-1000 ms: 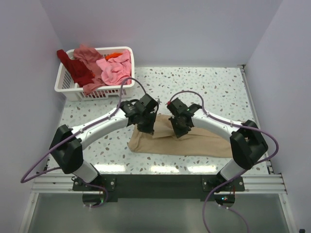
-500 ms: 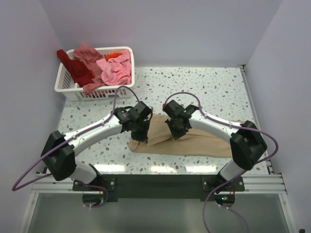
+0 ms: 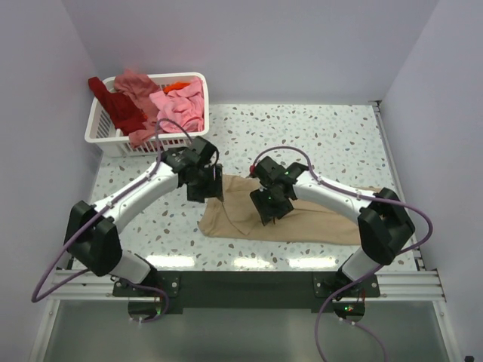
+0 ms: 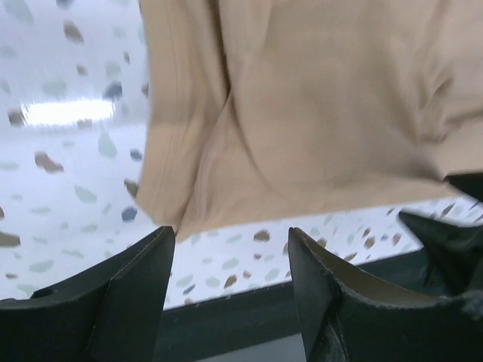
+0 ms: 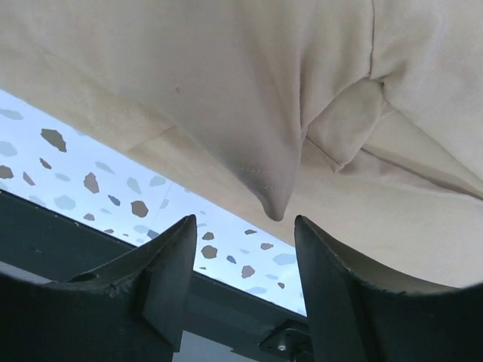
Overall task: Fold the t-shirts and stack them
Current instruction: Fold the tshirt
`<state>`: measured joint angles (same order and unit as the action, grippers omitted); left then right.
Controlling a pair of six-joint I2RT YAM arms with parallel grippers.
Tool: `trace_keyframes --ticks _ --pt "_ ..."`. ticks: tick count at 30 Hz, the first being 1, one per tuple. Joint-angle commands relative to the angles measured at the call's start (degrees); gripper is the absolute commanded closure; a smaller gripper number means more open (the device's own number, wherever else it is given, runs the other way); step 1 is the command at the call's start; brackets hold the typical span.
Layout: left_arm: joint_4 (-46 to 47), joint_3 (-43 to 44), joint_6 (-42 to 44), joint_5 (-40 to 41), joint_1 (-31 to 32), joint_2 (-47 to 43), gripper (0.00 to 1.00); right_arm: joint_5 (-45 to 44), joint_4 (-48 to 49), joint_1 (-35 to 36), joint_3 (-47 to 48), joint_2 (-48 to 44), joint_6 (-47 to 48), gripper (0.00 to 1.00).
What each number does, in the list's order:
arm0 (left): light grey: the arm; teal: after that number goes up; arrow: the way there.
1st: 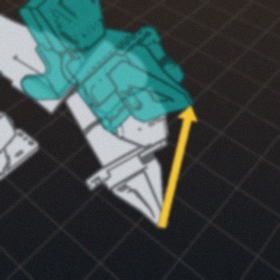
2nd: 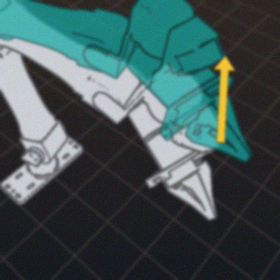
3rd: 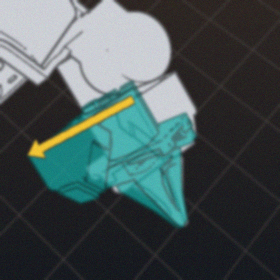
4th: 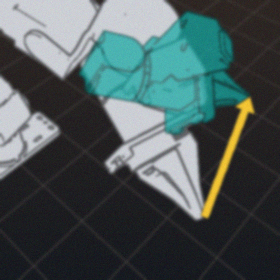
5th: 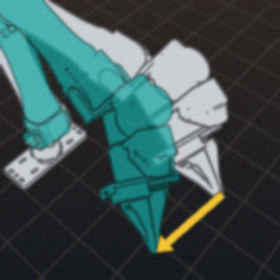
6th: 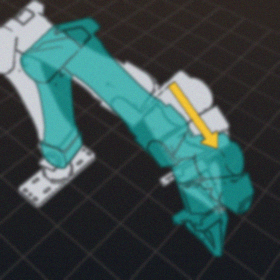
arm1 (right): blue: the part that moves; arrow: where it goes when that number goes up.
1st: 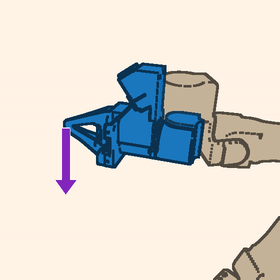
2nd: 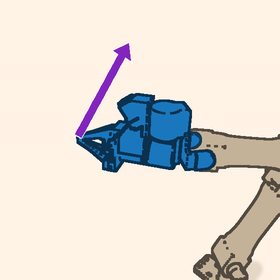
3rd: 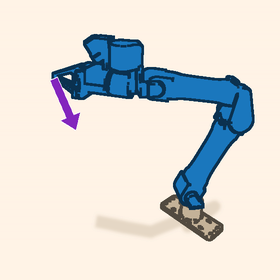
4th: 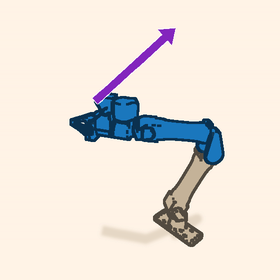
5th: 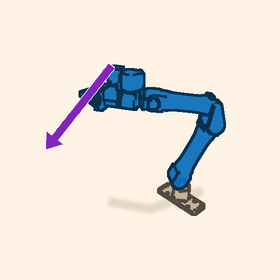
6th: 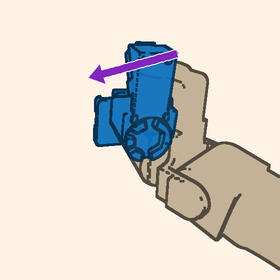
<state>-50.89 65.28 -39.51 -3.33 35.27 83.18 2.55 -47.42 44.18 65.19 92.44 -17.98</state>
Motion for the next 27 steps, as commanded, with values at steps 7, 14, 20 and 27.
trace_keyframes --ticks 7,14,20,27 --pt "8.18 20.59 1.89 -0.98 -1.96 17.97 0.34 1.41 0.48 -12.78 6.27 -2.44 -2.5 0.41" --pt "7.9 20.87 4.08 4.39 -2.04 22.82 0.37 -0.52 2.84 -17.81 4.96 -2.0 -2.67 0.41" --pt "13.8 16.12 3.39 2.47 -2.48 24.4 0.38 0.18 8.04 -24.66 -3.48 -1.57 -4.52 0.41" --pt "15.39 11.28 3.65 4.64 -5.11 25.11 0.41 -0.96 11.21 -32.58 -8.4 0.1 -2.68 0.41"
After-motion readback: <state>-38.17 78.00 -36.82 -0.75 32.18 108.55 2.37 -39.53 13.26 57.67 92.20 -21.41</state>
